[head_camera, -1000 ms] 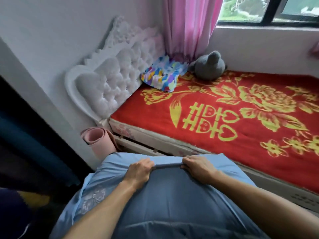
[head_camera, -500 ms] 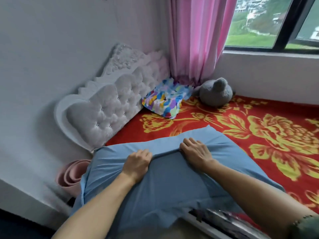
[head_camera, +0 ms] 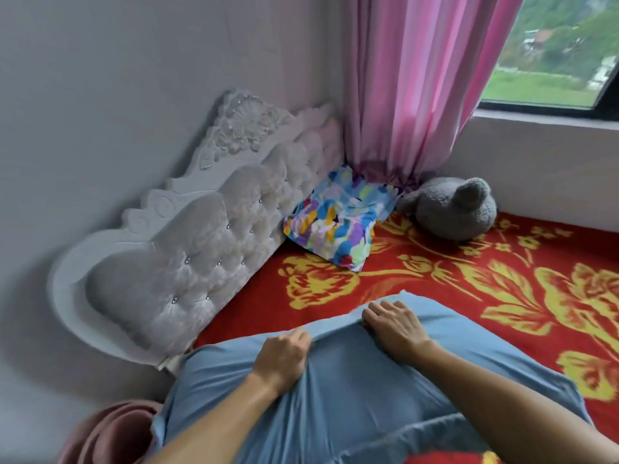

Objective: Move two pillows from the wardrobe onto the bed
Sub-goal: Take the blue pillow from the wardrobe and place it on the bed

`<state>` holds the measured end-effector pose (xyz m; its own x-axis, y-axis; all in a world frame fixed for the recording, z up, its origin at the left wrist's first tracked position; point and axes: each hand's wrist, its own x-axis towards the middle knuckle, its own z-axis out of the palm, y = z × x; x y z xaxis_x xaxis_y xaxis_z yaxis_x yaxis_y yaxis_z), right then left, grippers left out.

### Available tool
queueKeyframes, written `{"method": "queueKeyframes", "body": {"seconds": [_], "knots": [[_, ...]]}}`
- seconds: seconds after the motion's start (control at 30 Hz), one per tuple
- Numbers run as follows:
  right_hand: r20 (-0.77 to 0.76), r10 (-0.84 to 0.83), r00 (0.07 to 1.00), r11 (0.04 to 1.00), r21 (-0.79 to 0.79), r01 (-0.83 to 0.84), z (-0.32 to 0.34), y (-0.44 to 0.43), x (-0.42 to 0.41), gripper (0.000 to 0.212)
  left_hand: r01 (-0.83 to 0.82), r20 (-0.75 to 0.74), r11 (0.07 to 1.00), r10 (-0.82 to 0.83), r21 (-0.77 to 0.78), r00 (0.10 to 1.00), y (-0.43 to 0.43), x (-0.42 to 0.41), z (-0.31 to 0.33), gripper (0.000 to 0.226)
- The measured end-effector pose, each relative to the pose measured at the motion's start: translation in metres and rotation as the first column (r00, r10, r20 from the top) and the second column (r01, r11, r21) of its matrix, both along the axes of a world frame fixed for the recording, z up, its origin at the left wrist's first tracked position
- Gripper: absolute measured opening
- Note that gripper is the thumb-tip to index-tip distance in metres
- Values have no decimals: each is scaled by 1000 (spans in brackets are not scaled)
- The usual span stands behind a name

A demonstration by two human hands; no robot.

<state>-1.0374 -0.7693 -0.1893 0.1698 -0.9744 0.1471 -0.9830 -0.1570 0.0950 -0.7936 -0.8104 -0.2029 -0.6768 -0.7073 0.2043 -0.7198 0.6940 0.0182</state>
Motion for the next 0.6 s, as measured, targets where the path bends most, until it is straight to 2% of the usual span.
{"method": "queueKeyframes", "body": {"seconds": [0.13,0.33,0.6], "knots": [[57,-45,997,994,106,39,-4,-73,-1,19,22,19,1000,-22,3,1000,-67,-1,-2,27],[60,-15,998,998,62,11,2,-172,-9,22,-47,-36,999,47,-16,998,-146,-10,-2,28],[49,197,979,978,66,-200,-17,-311,0,16,-276,-87,958,283,82,955,-230,-7,-20,20]]}}
